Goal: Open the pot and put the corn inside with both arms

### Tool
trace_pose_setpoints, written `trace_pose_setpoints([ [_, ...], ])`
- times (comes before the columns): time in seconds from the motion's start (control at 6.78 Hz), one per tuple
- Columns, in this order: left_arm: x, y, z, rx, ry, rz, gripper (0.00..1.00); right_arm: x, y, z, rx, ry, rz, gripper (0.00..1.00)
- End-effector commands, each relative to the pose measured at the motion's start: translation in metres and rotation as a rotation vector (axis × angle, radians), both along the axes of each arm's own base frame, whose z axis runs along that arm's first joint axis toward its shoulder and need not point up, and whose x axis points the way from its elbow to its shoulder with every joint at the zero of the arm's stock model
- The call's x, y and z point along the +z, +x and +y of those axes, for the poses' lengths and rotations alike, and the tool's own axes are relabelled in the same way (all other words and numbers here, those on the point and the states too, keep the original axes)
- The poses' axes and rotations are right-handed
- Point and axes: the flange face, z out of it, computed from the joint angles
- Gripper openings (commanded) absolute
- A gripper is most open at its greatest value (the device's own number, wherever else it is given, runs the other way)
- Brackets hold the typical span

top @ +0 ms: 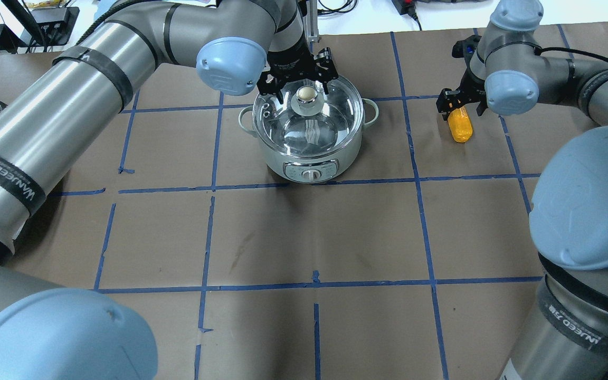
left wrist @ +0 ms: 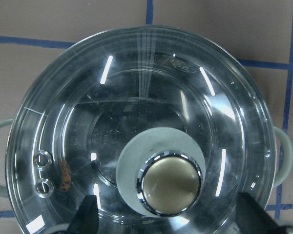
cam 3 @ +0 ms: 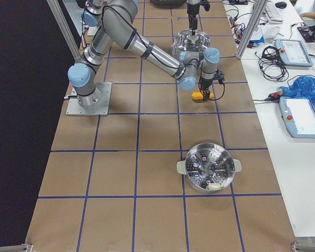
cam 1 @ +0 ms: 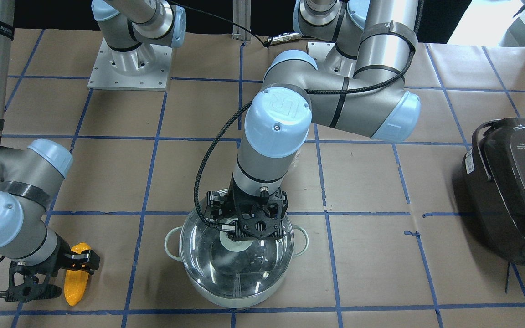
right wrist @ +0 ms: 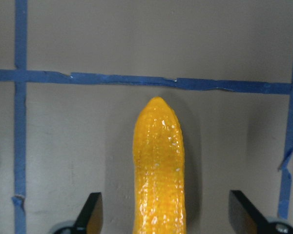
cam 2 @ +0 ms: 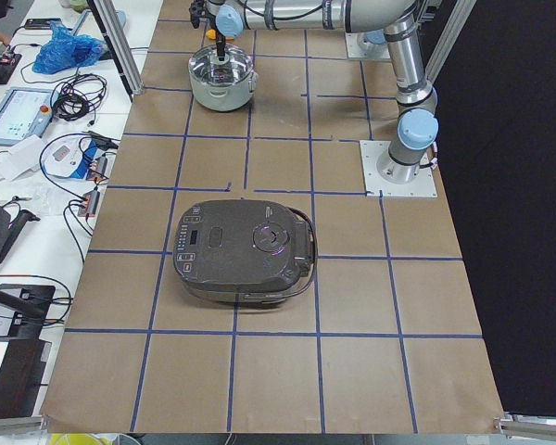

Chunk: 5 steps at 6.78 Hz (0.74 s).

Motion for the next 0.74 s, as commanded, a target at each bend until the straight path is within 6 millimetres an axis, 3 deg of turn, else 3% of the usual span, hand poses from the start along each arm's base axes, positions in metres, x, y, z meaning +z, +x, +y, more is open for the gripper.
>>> trace_pose_setpoints([
  [0.0, -0.008, -0.001, -0.002, 0.001, 0.007, -0.006, 0.94, -0.004, 0.000, 0.000, 0.008, 0.026, -0.004, 0.37],
  [0.15, -0.009, -0.001, -0.003, -0.001, 0.007, -0.006, 0.91, -0.003, 0.000, 0.000, 0.006, 0.041, -0.006, 0.15],
  [0.44, -0.014, -0.003, -0.007, 0.001, 0.002, -0.004, 0.90, 0.005, 0.000, 0.002, 0.005, 0.048, -0.006, 0.08],
  [0.59, -0.014, -0.003, -0.007, 0.001, 0.002, -0.004, 0.90, 0.018, 0.000, 0.001, 0.000, 0.046, -0.006, 0.08],
])
